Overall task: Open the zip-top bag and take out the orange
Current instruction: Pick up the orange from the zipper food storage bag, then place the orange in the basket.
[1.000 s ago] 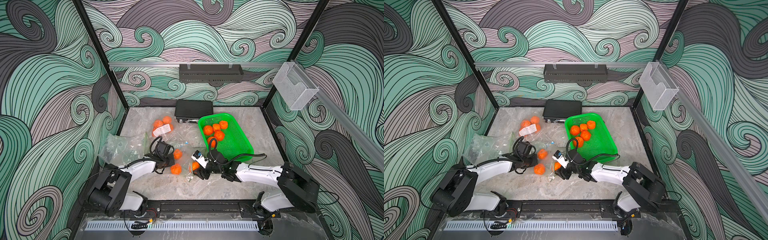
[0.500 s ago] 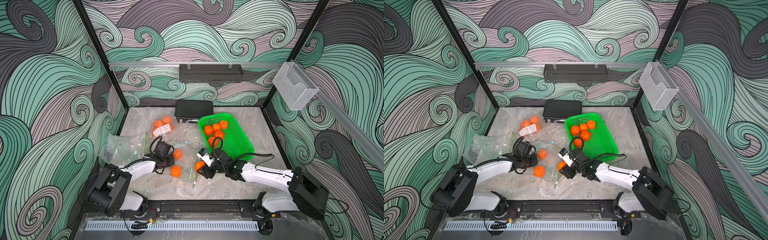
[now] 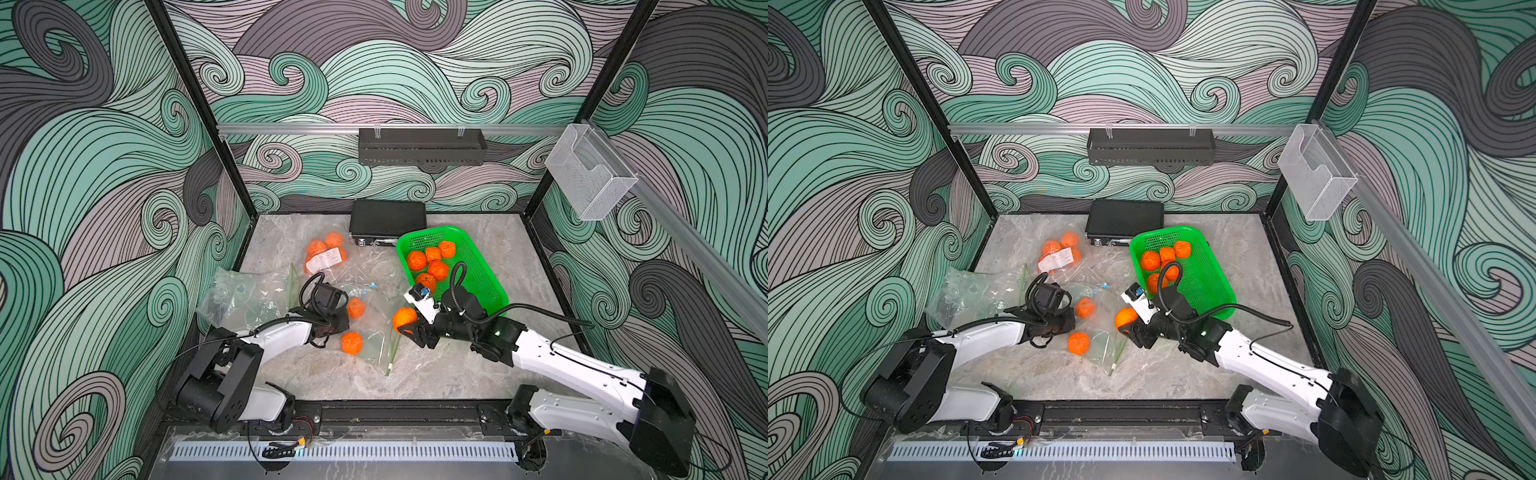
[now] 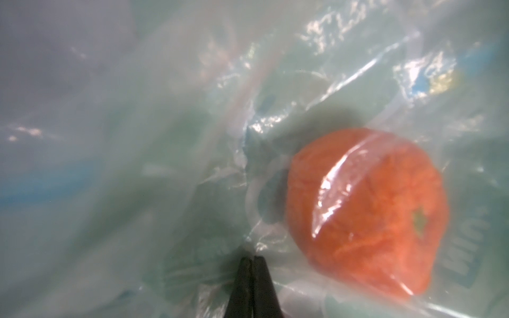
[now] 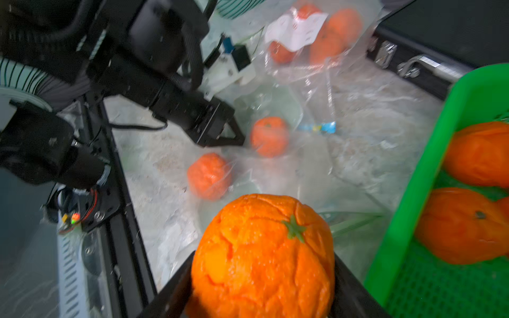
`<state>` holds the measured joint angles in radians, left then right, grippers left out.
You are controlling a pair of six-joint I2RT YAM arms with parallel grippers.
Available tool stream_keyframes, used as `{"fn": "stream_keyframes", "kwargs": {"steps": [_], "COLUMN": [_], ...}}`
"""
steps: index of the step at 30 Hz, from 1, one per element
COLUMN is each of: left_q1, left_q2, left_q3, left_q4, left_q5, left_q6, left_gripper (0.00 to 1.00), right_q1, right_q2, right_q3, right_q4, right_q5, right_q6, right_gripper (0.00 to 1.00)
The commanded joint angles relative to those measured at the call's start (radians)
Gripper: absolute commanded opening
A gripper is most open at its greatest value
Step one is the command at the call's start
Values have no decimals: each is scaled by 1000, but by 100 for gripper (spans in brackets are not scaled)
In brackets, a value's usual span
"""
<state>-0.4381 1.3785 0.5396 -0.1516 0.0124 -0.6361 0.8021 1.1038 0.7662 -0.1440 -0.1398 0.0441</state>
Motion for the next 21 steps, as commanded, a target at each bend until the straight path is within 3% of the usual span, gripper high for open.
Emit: {"fn": "stream_keyframes", "kwargs": {"steps": [1,3,5,11,21], "left_q1": [-4,-5,-5,-4,-4], "left_q2": [28,28,28,31,34], "left_q3": [0,1,2,5,11], "left_q4": [-71,-71,-71,-74,-79], "left_q5": [-3,-3,-1,1,-5], "left_q6": [13,14,15,18,23], "left_gripper": [0,0,0,0,0], "right_q1": [-103,-187,-289,-459,-586], "right_q2": [9,29,44,177,414], "right_q3": [64,99,107,161,274], "right_q4": [-78,-109,-80,-35,-30], "right_q5": [176,251,214,176,121], "right_q6": [25,78,132,210,296], "right_gripper": [64,64,63,64,61]}}
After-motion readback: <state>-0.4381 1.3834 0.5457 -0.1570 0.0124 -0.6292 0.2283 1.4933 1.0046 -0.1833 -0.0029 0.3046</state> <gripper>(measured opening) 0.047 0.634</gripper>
